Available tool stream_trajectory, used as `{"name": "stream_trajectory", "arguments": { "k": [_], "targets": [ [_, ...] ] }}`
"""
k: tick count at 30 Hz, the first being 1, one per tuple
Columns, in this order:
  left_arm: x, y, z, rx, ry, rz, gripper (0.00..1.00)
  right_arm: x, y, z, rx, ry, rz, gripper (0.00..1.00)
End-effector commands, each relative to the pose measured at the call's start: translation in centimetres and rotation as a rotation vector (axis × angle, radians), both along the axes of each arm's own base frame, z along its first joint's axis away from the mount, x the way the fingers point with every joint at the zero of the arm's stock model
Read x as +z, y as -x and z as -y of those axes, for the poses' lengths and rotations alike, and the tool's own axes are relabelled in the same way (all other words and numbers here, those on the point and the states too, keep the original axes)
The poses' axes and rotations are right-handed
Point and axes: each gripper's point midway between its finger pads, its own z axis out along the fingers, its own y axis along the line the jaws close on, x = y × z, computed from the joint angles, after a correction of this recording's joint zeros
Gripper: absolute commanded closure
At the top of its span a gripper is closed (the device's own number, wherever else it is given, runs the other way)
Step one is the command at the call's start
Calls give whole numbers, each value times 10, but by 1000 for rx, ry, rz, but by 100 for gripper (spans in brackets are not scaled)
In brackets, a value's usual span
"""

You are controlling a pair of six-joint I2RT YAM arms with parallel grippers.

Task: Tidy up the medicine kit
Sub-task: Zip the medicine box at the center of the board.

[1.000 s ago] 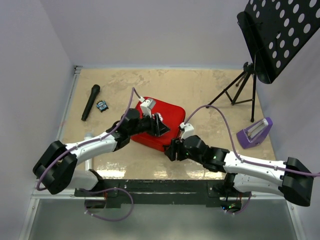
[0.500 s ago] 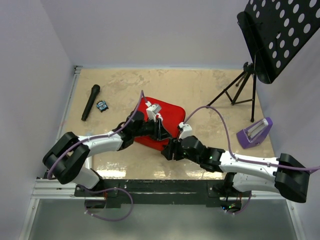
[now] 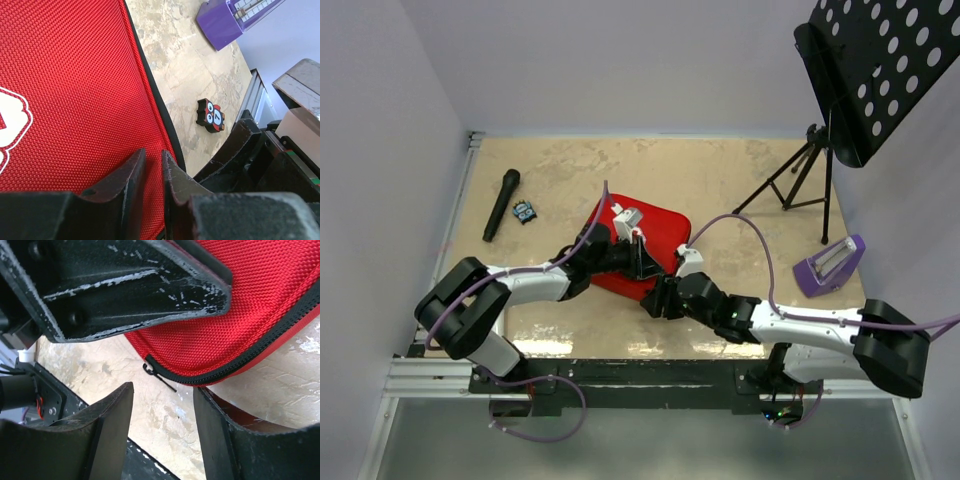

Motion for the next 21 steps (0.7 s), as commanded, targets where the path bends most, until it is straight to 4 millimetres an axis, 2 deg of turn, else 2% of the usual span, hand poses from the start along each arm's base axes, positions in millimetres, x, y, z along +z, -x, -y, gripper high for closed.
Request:
{"name": "stream_trajectory", "arguments": {
  "k": [1, 13, 21],
  "targets": [
    [-52, 11, -19, 44, -126, -99, 76, 7, -11, -3, -71, -45, 21, 46],
    [-62, 19, -22, 27, -126, -115, 81, 7, -23, -1, -171, -83, 14, 54],
    [-68, 23, -23, 21, -130, -127, 83, 13, -29, -10, -189, -115, 16, 57]
  ]
}}
